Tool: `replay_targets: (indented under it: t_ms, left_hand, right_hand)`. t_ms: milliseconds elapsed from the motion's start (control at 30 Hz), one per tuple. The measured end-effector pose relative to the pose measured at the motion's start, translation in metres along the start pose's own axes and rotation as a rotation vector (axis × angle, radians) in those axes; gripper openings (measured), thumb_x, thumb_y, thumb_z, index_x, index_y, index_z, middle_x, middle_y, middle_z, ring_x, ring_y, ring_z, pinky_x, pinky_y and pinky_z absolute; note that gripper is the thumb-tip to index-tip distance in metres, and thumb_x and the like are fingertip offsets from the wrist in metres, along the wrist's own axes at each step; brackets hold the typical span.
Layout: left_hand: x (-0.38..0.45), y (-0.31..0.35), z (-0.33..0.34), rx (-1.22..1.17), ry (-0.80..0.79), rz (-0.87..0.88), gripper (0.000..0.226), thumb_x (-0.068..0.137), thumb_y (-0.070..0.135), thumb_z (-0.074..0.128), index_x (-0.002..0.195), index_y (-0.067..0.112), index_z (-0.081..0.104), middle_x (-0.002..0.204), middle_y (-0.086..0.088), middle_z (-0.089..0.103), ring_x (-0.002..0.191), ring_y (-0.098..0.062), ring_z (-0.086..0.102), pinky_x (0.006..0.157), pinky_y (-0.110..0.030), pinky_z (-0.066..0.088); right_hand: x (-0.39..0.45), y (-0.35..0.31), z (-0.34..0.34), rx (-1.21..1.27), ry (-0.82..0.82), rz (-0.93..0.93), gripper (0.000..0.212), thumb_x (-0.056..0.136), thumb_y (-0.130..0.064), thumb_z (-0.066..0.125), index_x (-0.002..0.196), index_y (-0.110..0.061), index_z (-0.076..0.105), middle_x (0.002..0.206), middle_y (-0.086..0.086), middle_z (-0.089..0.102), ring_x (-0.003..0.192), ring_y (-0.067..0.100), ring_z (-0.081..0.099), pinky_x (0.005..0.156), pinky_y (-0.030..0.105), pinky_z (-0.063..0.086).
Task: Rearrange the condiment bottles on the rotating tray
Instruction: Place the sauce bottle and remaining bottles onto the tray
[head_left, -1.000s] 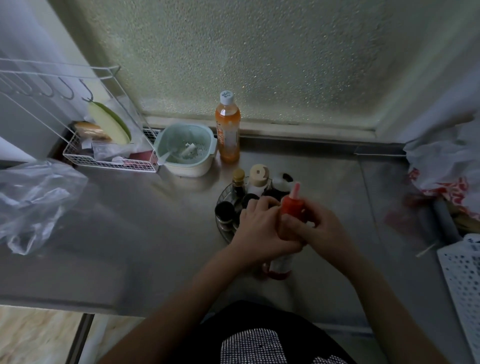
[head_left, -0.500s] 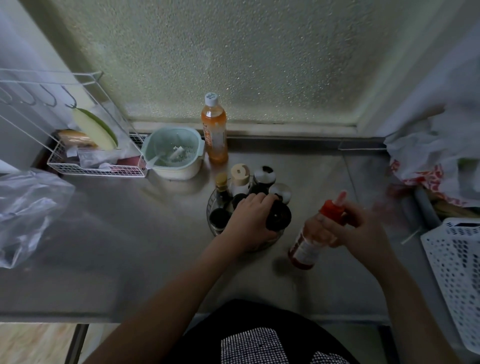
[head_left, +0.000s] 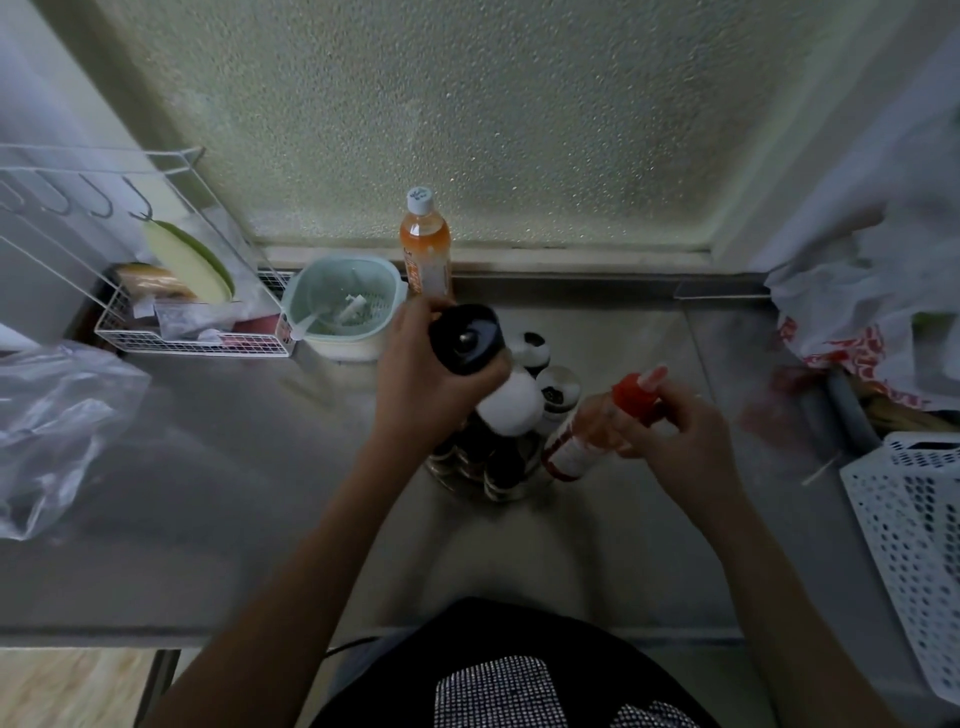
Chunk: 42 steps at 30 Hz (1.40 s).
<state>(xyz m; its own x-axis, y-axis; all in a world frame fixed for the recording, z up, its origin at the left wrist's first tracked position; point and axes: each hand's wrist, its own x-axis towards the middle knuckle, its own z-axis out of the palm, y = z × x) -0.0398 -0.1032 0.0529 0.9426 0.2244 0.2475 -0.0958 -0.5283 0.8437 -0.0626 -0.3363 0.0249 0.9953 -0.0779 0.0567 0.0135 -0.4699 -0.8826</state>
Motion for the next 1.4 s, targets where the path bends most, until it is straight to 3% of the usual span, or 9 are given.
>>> replay_targets:
  t_ms: [133,267,367,433,533,633,967,1167,1400]
  left_hand:
    - [0.01,-0.004,-0.015,0.006,0.157,-0.036,0.059,0.056,0.038,0.079,0.105,0.02,0.052,0.104,-0.003,0.058,0.091,-0.016,0.057,0.076,-0.029,0.05]
    - [0.015,-0.009,-0.024,0.017,0.223,-0.054,0.058,0.054,0.037,0.077,0.102,0.016,0.054,0.101,0.002,0.053,0.084,-0.001,0.046,0.074,-0.009,0.039]
    - [0.013,-0.01,-0.024,0.032,0.21,-0.059,0.058,0.053,0.038,0.077,0.102,0.017,0.054,0.102,0.002,0.053,0.087,-0.006,0.048,0.075,-0.021,0.042]
    - [0.01,-0.009,-0.022,0.03,0.189,-0.056,0.059,0.053,0.04,0.077,0.102,0.018,0.053,0.104,-0.002,0.056,0.09,-0.013,0.054,0.076,-0.027,0.046]
    - [0.005,-0.002,-0.014,0.012,0.117,-0.01,0.059,0.055,0.036,0.08,0.104,0.016,0.053,0.103,-0.001,0.055,0.088,-0.009,0.053,0.074,-0.013,0.043]
    - [0.003,0.009,0.002,0.04,-0.005,0.088,0.059,0.057,0.031,0.084,0.104,0.015,0.052,0.1,0.003,0.051,0.086,-0.003,0.047,0.071,-0.006,0.039]
    - [-0.003,0.004,0.046,0.165,-0.403,0.157,0.064,0.061,0.036,0.081,0.112,0.016,0.048,0.11,-0.001,0.049,0.093,-0.01,0.046,0.076,-0.024,0.044]
    - [-0.014,-0.014,0.081,0.39,-0.642,0.198,0.065,0.065,0.039,0.078,0.116,0.019,0.043,0.117,-0.003,0.05,0.094,-0.023,0.058,0.073,-0.034,0.05]
    - [-0.024,-0.027,0.094,0.395,-0.547,0.135,0.066,0.069,0.035,0.077,0.12,0.013,0.041,0.124,-0.008,0.044,0.1,-0.029,0.058,0.08,-0.042,0.054]
  right_hand:
    - [0.002,0.004,0.024,-0.102,-0.06,-0.118,0.036,0.07,-0.017,0.08,0.086,-0.04,0.056,0.088,-0.004,0.058,0.072,0.002,0.055,0.065,0.014,0.045]
    - [0.002,0.013,0.042,-0.174,-0.208,-0.119,0.036,0.072,-0.016,0.077,0.104,-0.024,0.062,0.093,-0.002,0.059,0.075,0.014,0.055,0.068,0.03,0.051]
    - [0.0,0.017,0.049,-0.227,-0.248,-0.133,0.034,0.073,-0.015,0.076,0.103,-0.022,0.062,0.092,-0.001,0.059,0.07,0.015,0.052,0.067,0.03,0.045]
    - [-0.003,0.013,0.046,-0.207,-0.142,-0.134,0.033,0.071,-0.014,0.078,0.096,-0.026,0.06,0.089,-0.002,0.057,0.066,0.017,0.055,0.063,0.029,0.047]
    - [-0.005,0.002,0.025,-0.146,0.169,-0.158,0.035,0.07,-0.013,0.079,0.086,-0.025,0.051,0.083,-0.001,0.056,0.062,0.006,0.056,0.06,0.014,0.044]
    - [-0.002,-0.005,-0.005,-0.14,0.354,-0.149,0.027,0.074,-0.027,0.073,0.091,-0.018,0.054,0.084,0.002,0.058,0.066,0.009,0.053,0.064,0.024,0.044]
    - [0.0,-0.003,-0.024,-0.171,0.397,-0.068,0.027,0.078,-0.026,0.073,0.097,-0.018,0.055,0.096,0.002,0.059,0.073,-0.011,0.051,0.062,0.005,0.038]
    - [-0.002,0.002,-0.031,-0.159,0.368,-0.058,0.029,0.076,-0.023,0.074,0.099,-0.014,0.059,0.097,0.009,0.062,0.077,0.016,0.056,0.068,0.026,0.047]
    - [-0.01,0.005,-0.025,-0.164,0.328,-0.039,0.029,0.072,-0.019,0.077,0.095,-0.017,0.059,0.089,0.002,0.059,0.074,0.022,0.059,0.069,0.039,0.052]
